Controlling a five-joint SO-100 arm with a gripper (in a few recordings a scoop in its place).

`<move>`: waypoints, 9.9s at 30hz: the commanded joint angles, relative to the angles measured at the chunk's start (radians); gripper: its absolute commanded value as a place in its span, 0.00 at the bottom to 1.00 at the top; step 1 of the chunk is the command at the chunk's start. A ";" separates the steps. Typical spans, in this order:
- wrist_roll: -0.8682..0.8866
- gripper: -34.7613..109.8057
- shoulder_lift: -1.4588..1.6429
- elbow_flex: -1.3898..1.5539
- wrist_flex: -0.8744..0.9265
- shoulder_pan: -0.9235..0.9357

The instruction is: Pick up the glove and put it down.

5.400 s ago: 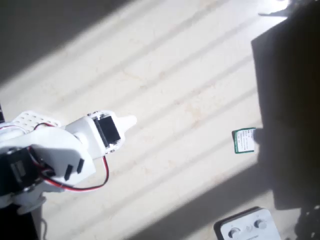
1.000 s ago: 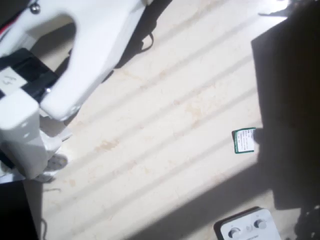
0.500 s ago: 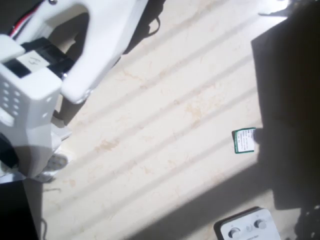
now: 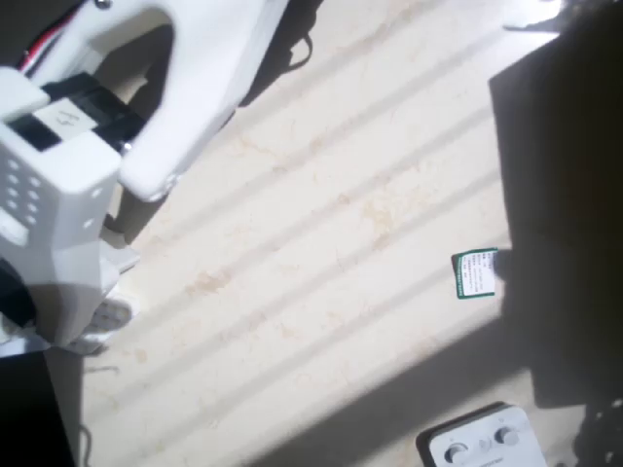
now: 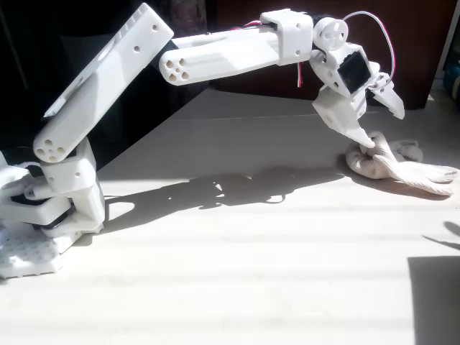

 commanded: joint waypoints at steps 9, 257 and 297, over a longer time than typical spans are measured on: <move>0.008 0.40 -0.043 -0.046 -0.046 -0.002; -0.052 0.24 2.617 2.398 -0.298 0.584; -0.051 0.24 2.615 2.528 -0.109 0.584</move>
